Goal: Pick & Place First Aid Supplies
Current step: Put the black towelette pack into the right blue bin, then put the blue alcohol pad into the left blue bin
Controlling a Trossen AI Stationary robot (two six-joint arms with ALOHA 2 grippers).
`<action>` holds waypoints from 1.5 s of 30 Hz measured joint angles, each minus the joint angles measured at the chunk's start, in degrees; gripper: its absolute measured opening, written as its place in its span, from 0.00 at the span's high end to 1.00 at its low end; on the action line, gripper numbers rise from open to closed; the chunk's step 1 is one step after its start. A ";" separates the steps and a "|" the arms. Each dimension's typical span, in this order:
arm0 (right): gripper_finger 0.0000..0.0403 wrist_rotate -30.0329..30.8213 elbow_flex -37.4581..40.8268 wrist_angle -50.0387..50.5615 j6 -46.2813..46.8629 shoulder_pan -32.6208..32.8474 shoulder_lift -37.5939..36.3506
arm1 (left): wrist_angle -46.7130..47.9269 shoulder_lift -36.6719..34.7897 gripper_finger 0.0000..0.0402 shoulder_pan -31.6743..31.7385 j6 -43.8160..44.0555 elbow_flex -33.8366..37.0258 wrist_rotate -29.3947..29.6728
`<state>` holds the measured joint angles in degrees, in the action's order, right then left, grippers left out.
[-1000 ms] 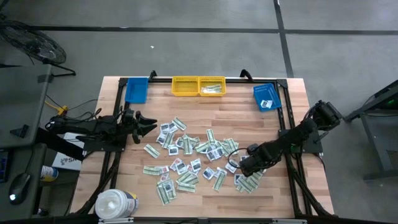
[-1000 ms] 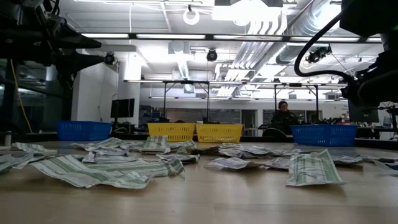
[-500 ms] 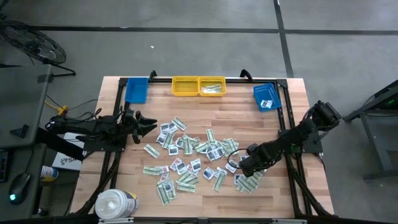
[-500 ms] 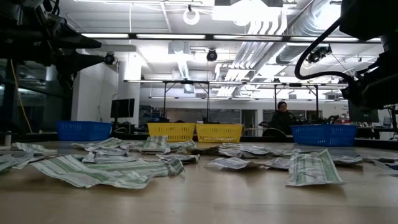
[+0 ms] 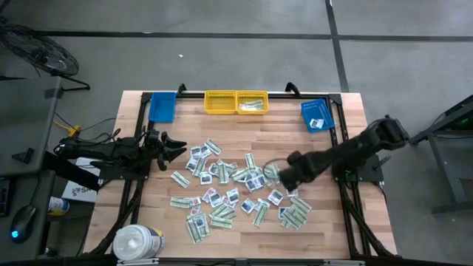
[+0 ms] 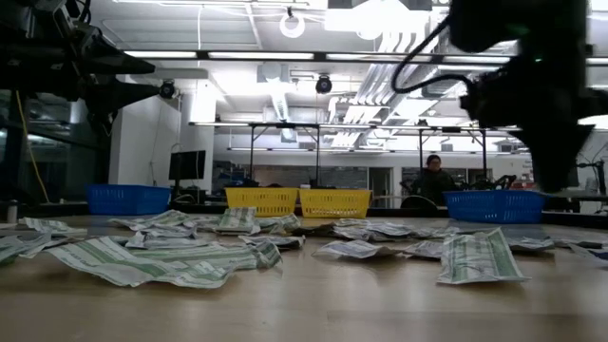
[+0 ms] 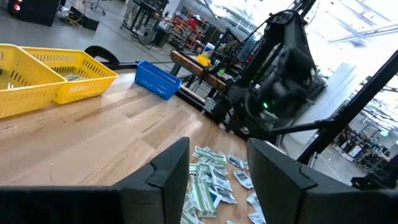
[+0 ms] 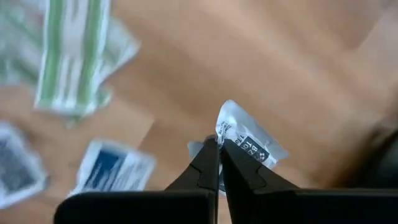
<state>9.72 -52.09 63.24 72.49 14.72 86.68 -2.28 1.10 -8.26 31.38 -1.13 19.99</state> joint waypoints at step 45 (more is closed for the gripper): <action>0.68 17.71 6.14 -9.02 -55.20 -56.78 -10.10 | 0.17 -0.01 0.60 -0.01 0.01 0.02 -0.02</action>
<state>27.43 -45.94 54.22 17.29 -42.06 76.58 -2.12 1.09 -8.27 31.40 -1.11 19.97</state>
